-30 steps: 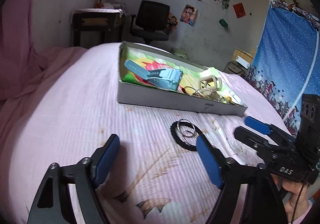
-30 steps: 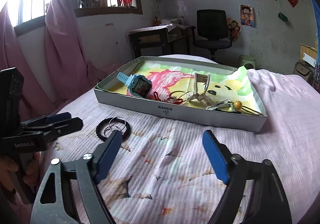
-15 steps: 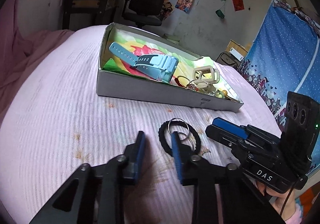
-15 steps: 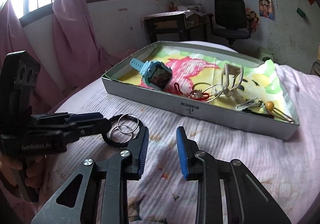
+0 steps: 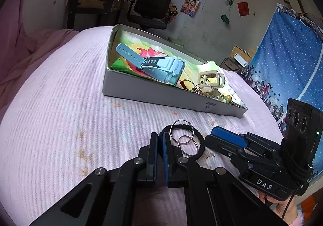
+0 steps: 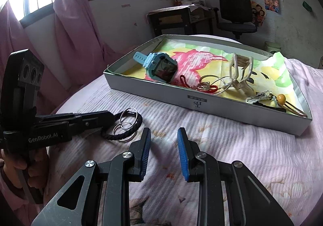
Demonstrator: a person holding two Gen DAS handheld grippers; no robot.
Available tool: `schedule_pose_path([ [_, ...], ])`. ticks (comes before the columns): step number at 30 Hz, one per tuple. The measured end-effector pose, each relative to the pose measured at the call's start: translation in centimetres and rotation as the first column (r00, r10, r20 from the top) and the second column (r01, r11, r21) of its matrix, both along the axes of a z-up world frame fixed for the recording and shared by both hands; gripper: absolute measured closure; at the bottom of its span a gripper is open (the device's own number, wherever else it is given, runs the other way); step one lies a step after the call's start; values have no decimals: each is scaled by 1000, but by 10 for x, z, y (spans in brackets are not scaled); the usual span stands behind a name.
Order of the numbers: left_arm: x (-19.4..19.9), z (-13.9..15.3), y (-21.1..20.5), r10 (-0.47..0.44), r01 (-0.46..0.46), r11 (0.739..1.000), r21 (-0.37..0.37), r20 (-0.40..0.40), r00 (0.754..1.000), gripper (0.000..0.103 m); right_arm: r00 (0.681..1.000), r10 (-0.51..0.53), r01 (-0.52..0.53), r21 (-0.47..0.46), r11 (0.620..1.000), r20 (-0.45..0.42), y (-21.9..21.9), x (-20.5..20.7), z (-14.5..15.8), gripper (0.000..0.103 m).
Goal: Organize jewelry
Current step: 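Grasp the silver rings on the hair tie with the right tool while the left tool holds the tie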
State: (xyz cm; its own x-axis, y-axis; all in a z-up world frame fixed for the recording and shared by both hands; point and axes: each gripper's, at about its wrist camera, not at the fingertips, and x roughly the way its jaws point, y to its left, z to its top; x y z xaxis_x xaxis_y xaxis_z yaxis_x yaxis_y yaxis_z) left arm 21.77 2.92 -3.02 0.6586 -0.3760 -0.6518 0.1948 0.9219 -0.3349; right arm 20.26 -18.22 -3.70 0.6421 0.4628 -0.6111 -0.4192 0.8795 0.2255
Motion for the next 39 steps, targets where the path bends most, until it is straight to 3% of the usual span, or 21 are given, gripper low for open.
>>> schedule_pose_path([
  [28, -14, 5, 22, 85, -81, 995, -59, 76, 993, 98, 991, 130, -130, -62, 990, -12, 37, 3, 9, 79],
  [35, -16, 6, 23, 93, -88, 994, -59, 86, 992, 98, 987, 157, -159, -45, 986, -30, 40, 4, 7, 99],
  [39, -20, 11, 21, 93, -88, 995, -49, 112, 989, 98, 992, 126, -126, -12, 992, -3, 30, -1, 9, 100],
])
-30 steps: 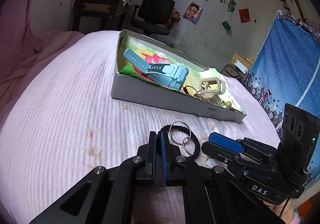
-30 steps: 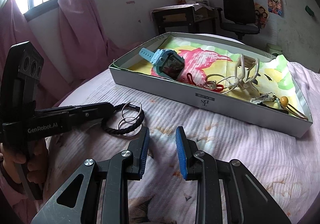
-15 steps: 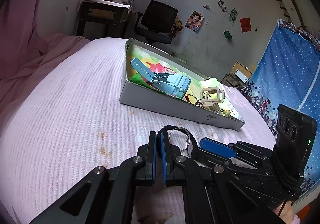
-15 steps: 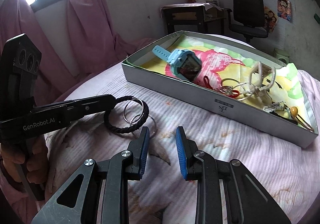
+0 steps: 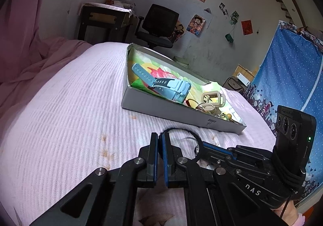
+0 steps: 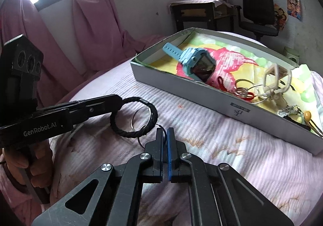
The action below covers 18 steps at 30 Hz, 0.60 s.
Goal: Organize jewelry
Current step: 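Carry the hair tie with rings into the white box and open both tools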
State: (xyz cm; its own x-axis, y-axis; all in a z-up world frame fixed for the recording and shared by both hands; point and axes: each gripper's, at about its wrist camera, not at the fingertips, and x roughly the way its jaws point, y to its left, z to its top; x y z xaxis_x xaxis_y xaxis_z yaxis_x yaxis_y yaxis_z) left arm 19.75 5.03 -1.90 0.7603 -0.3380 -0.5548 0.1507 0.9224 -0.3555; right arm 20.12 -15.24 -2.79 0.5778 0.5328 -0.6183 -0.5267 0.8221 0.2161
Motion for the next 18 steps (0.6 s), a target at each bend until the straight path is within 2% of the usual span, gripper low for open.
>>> schedule_pose_path([
  [10, -11, 17, -3, -12, 12, 1000, 3, 72, 997, 98, 992, -101, 101, 6, 995, 75, -13, -14, 12, 100],
  [18, 1, 46, -9, -5, 2, 1000, 20, 133, 991, 98, 975, -158, 152, 55, 987, 154, -28, -15, 43, 100],
])
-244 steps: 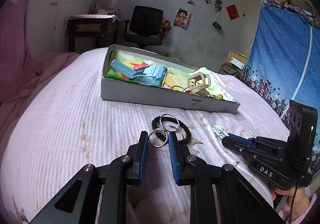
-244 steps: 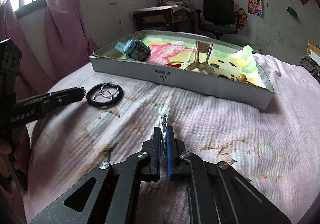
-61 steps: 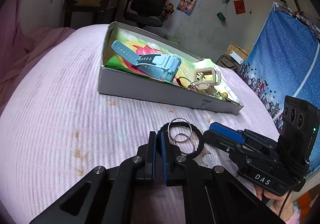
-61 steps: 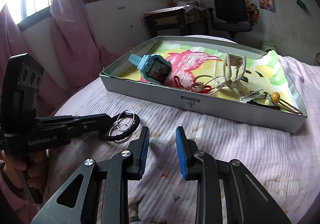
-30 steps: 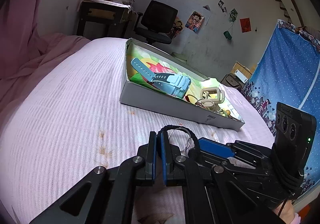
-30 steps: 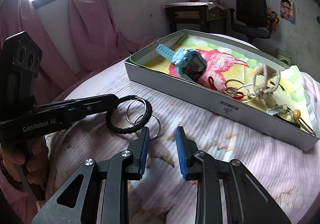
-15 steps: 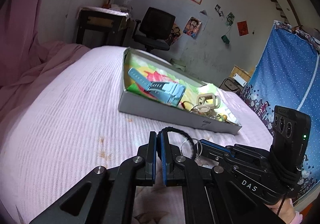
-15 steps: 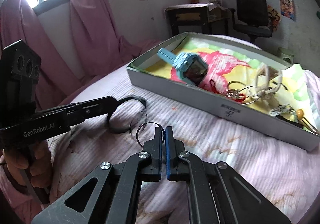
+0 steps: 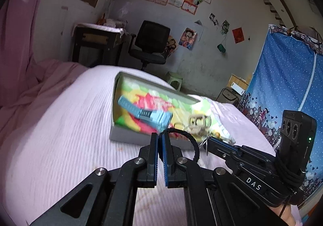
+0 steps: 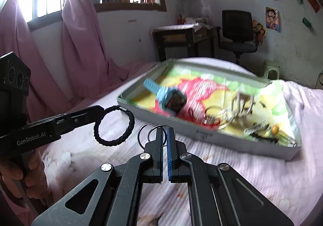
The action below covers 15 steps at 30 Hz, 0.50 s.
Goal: Organize jewelry
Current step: 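Carry the hair tie with rings into the white box and open both tools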
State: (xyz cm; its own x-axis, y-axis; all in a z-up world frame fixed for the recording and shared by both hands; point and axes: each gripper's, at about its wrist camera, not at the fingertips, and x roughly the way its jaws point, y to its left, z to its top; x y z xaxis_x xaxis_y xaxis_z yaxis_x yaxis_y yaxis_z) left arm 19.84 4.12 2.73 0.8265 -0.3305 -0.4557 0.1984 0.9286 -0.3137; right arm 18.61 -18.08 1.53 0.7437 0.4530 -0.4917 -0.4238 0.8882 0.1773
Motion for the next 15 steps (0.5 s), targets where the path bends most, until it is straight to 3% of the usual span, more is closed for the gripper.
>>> schedule_pose_path([
  [7, 35, 11, 0, 85, -85, 996, 14, 17, 996, 98, 998, -55, 55, 14, 998, 0, -4, 36, 13, 100],
  [15, 63, -7, 2, 182, -176, 981, 81, -68, 981, 98, 987, -147, 146, -18, 989, -68, -4, 77, -3, 100],
])
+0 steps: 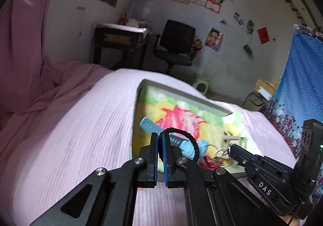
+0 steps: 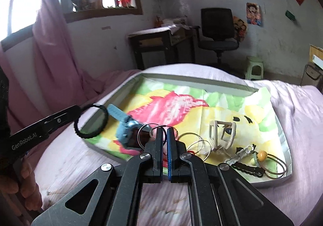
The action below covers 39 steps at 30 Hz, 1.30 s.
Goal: Organize jewelry
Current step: 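Carry the hair tie with rings into the white box and open both tools, then withdraw both tools from the box back over the bed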
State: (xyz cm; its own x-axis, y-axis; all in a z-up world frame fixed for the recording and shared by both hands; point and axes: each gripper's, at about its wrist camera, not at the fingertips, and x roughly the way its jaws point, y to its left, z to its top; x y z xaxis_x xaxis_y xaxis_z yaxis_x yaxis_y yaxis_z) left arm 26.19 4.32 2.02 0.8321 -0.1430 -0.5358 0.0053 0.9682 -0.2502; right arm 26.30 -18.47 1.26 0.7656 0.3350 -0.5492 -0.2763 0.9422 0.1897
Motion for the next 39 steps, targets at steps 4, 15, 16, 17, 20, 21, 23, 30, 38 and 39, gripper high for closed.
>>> schedule_pose_path([
  [4, 5, -9, -1, 1, -1, 1000, 6, -37, 999, 98, 999, -10, 9, -24, 1000, -30, 6, 7, -11, 100],
  [15, 17, -16, -5, -7, 10, 1000, 24, -102, 995, 97, 997, -15, 9, -82, 997, -73, 16, 12, -21, 99],
  [16, 17, -16, -6, -6, 9, 1000, 26, -106, 994, 97, 997, -14, 8, -86, 996, -77, 16, 12, -21, 99],
  [17, 17, -16, -6, -4, 7, 1000, 28, -109, 994, 97, 997, -14, 6, -91, 996, -82, 17, 12, -22, 99],
  [20, 19, -16, -8, -6, 11, 999, 38, -118, 993, 97, 996, -11, 2, -99, 995, -90, 19, 13, -23, 99],
  [21, 19, -16, -9, -8, 14, 999, 44, -122, 992, 97, 996, -11, 2, -101, 995, -90, 19, 12, -23, 99],
  [23, 20, -16, -10, -9, 16, 998, 53, -125, 992, 97, 996, -11, 2, -104, 995, -91, 19, 12, -24, 99],
  [30, 17, -14, -10, -22, 29, 998, 54, -124, 992, 93, 998, -18, 12, -92, 996, -64, 14, 5, -20, 83],
  [38, 1, -6, -15, -31, 37, 997, 63, -86, 996, 66, 999, -50, 51, -70, 996, 16, 1, -16, -6, 66],
  [39, -2, -5, -14, -25, 30, 997, 67, -77, 997, 64, 998, -57, 59, -65, 996, 30, -2, -20, -4, 65],
])
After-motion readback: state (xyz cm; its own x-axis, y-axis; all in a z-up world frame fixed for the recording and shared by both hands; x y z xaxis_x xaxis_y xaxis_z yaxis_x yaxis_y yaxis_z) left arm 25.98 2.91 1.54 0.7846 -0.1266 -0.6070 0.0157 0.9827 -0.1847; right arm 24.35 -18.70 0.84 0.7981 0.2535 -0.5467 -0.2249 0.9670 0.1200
